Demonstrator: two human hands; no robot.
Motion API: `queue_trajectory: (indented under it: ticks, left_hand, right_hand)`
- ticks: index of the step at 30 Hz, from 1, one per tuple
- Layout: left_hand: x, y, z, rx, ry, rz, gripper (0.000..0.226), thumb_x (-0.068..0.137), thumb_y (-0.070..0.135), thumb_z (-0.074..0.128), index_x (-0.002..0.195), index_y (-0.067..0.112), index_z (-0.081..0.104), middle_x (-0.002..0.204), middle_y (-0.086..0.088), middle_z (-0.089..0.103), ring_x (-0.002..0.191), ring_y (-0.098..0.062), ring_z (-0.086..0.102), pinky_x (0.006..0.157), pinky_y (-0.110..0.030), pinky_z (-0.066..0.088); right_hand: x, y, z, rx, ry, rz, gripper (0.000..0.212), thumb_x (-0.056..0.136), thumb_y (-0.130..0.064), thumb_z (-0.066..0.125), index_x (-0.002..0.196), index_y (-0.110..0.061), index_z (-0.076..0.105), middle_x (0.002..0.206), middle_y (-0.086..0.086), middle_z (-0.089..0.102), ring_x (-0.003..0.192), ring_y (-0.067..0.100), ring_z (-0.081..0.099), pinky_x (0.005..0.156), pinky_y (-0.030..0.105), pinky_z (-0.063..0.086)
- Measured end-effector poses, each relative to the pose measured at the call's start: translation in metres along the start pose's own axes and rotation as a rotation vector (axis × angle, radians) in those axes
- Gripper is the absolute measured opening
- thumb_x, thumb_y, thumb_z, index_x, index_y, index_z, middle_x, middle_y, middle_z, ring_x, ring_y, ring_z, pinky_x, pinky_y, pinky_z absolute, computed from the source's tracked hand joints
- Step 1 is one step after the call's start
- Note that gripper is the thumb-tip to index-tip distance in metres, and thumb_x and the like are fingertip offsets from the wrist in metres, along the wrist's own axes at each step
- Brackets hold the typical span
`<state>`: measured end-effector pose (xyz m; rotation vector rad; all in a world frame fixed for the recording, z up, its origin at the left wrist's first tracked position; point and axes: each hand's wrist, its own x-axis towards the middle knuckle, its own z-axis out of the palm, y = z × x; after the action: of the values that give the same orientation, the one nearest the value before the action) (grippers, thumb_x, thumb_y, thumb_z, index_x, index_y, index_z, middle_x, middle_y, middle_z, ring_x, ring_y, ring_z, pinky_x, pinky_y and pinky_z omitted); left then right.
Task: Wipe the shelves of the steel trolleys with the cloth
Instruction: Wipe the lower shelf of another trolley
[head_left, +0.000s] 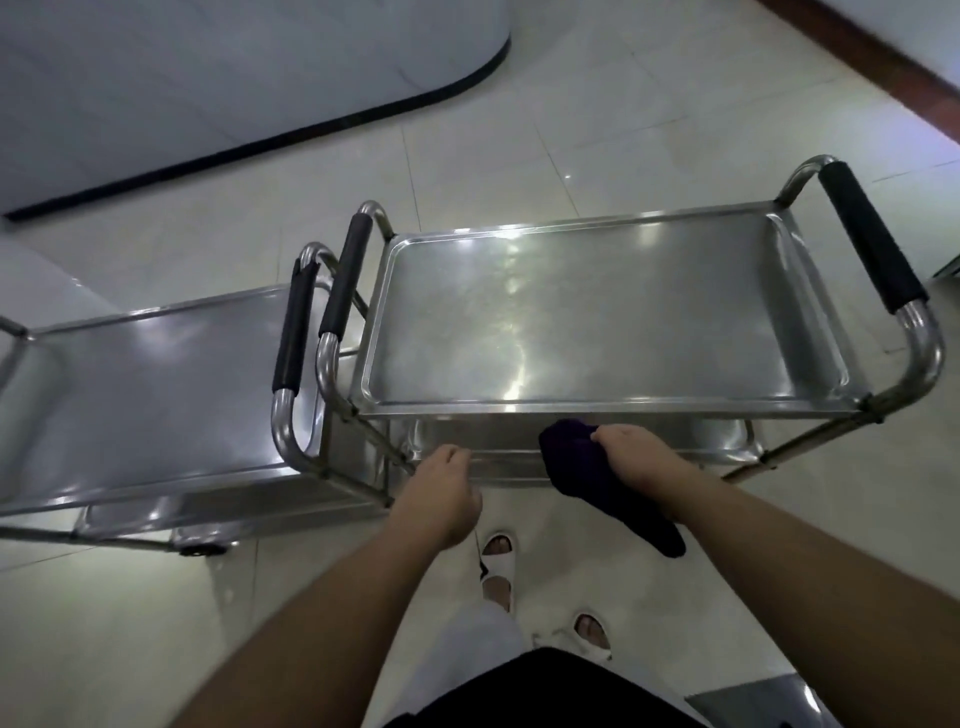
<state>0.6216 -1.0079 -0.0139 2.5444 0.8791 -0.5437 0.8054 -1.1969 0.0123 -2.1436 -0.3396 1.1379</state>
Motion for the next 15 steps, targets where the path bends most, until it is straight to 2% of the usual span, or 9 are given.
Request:
queue_trajectory:
  ticks: [4,7,10,11,13,15]
  left_hand:
    - [-0.017,-0.016,0.001,0.012,0.010,-0.007,0.055,0.100,0.026,0.051,0.154,0.016,0.042,0.155,-0.006,0.043,0.139,-0.027,0.045,0.114,-0.042,0.042]
    - [-0.024,-0.036,0.003,0.010,0.017,-0.003,0.054,0.103,0.030,0.050,0.155,0.018,0.042,0.156,-0.004,0.044,0.140,-0.026,0.046,0.115,-0.043,0.042]
    - [-0.025,-0.063,0.004,0.015,0.004,0.012,0.051,0.105,0.031,0.046,0.154,0.018,0.042,0.155,-0.004,0.044,0.140,-0.027,0.046,0.113,-0.044,0.043]
    - [-0.024,-0.074,0.005,0.016,-0.009,0.015,0.051,0.105,0.031,0.046,0.153,0.018,0.043,0.155,-0.004,0.044,0.140,-0.027,0.046,0.113,-0.044,0.043]
    - [-0.025,-0.099,0.007,0.011,-0.033,0.017,0.051,0.102,0.029,0.048,0.152,0.018,0.044,0.154,-0.004,0.045,0.140,-0.027,0.046,0.113,-0.045,0.043]
    - [-0.026,-0.127,0.009,-0.001,-0.059,0.011,0.051,0.100,0.029,0.049,0.151,0.020,0.045,0.152,-0.004,0.046,0.137,-0.028,0.048,0.110,-0.044,0.045]
  right_hand:
    - [-0.007,0.004,0.021,0.072,0.001,0.068,0.035,0.105,-0.026,0.040,0.084,-0.011,0.065,0.083,0.012,0.064,0.074,0.025,0.058,0.061,0.032,0.038]
    - [-0.009,0.000,0.040,0.072,0.014,0.086,0.035,0.105,-0.027,0.041,0.084,-0.011,0.064,0.082,0.011,0.064,0.072,0.025,0.058,0.059,0.032,0.038]
    - [-0.004,-0.007,0.061,0.019,0.037,0.083,0.034,0.106,-0.026,0.041,0.079,-0.017,0.059,0.081,0.005,0.060,0.068,0.015,0.054,0.057,0.029,0.039]
    - [-0.002,-0.010,0.070,-0.017,0.043,0.070,0.033,0.107,-0.025,0.041,0.078,-0.020,0.057,0.082,0.002,0.059,0.068,0.011,0.052,0.056,0.024,0.039]
    - [0.000,-0.018,0.090,-0.127,0.031,0.054,0.035,0.108,-0.020,0.037,0.082,-0.017,0.060,0.093,0.007,0.064,0.077,0.016,0.057,0.061,0.025,0.040]
    - [0.004,-0.025,0.114,-0.217,0.008,0.075,0.035,0.109,-0.018,0.034,0.102,-0.006,0.066,0.111,0.015,0.066,0.101,0.031,0.061,0.078,0.032,0.044]
